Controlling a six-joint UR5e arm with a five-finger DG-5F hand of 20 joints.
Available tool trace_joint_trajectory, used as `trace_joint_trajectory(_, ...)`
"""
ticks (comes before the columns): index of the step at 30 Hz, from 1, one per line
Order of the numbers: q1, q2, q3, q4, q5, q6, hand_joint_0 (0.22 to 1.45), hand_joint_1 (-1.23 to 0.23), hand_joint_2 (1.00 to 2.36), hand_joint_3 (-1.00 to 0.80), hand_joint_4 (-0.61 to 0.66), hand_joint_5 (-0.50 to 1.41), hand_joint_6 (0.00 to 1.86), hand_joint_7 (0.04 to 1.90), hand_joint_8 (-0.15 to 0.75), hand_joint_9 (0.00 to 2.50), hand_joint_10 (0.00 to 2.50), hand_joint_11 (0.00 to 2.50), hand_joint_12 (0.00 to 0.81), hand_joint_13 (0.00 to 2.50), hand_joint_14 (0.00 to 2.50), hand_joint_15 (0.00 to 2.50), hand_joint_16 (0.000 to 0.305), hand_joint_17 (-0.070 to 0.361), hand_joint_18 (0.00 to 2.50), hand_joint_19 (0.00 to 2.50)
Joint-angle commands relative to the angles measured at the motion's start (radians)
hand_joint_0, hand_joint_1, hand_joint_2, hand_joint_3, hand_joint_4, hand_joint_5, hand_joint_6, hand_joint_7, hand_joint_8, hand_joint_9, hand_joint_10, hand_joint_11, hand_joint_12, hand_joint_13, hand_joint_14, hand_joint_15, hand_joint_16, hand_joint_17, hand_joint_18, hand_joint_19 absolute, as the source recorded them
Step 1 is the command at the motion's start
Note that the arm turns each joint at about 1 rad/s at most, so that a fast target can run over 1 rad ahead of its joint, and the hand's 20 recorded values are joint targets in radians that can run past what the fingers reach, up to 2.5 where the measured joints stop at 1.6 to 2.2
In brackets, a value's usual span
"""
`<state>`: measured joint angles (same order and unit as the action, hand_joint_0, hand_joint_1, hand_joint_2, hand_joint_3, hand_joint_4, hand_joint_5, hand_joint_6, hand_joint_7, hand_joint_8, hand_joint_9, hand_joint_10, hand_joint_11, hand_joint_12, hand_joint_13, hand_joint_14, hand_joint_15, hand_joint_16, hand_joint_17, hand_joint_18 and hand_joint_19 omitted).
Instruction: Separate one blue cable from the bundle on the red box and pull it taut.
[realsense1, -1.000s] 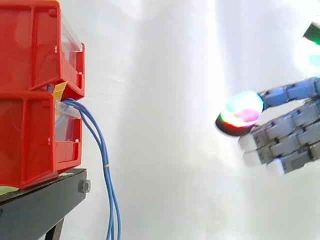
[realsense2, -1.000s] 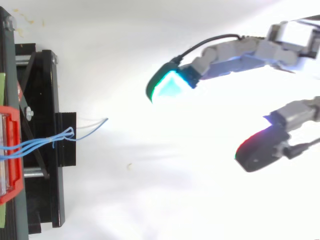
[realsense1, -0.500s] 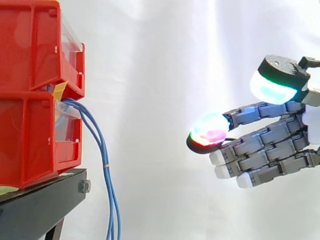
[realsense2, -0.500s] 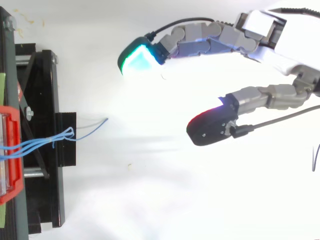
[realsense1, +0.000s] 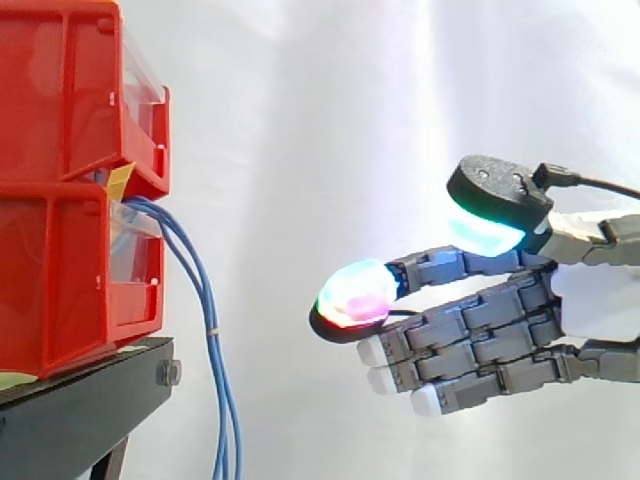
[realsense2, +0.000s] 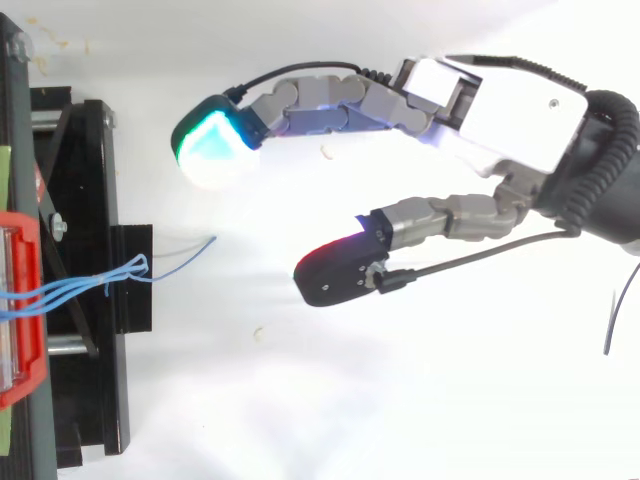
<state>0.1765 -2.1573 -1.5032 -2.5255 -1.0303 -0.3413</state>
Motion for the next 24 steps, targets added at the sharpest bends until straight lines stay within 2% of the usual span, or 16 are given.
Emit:
trace_joint_trajectory(1, 0.005, -0.006, 0.012, 0.010, 0.023, -0.025, 0.53, -0.65, 1.00, -0.50, 0.23, -0.20, 0.50, 0.68, 0.295, 0.48, 0.00, 0.00, 0.347, 0.41, 0.00, 0.07, 0.052, 0.116, 0.37, 0.25)
trace_joint_trajectory(5, 0.008, -0.007, 0.012, 0.042, 0.042, -0.056, 0.53, -0.65, 1.00, -0.50, 0.23, -0.19, 0.50, 0.68, 0.296, 0.48, 0.00, 0.00, 0.348, 0.41, 0.00, 0.07, 0.052, 0.116, 0.37, 0.25)
trace_joint_trajectory(11, 0.014, -0.012, 0.012, 0.047, 0.047, -0.065, 0.53, -0.65, 1.00, -0.50, 0.23, -0.19, 0.50, 0.68, 0.296, 0.49, 0.00, 0.00, 0.348, 0.41, 0.00, 0.07, 0.052, 0.116, 0.37, 0.25)
trace_joint_trajectory(19, 0.017, -0.013, 0.012, 0.044, 0.072, -0.113, 0.53, -0.65, 1.00, -0.50, 0.24, -0.19, 0.50, 0.68, 0.297, 0.49, 0.00, 0.00, 0.348, 0.42, 0.00, 0.08, 0.052, 0.116, 0.37, 0.26)
trace_joint_trajectory(22, 0.018, -0.050, 0.031, 0.042, 0.069, -0.104, 0.53, -0.65, 1.00, -0.50, 0.23, -0.19, 0.50, 0.68, 0.297, 0.49, 0.00, 0.00, 0.348, 0.42, 0.00, 0.07, 0.052, 0.116, 0.38, 0.25)
trace_joint_trajectory(23, 0.018, -0.079, 0.049, 0.040, 0.069, -0.094, 0.53, -0.65, 1.00, -0.50, 0.24, -0.19, 0.50, 0.69, 0.297, 0.49, 0.00, 0.00, 0.348, 0.42, 0.00, 0.08, 0.052, 0.116, 0.38, 0.26)
trace_joint_trajectory(24, 0.017, -0.085, 0.067, 0.037, 0.069, -0.084, 0.53, -0.64, 1.00, -0.50, 0.24, -0.19, 0.50, 0.68, 0.297, 0.49, 0.00, 0.00, 0.348, 0.42, 0.00, 0.08, 0.051, 0.116, 0.38, 0.26)
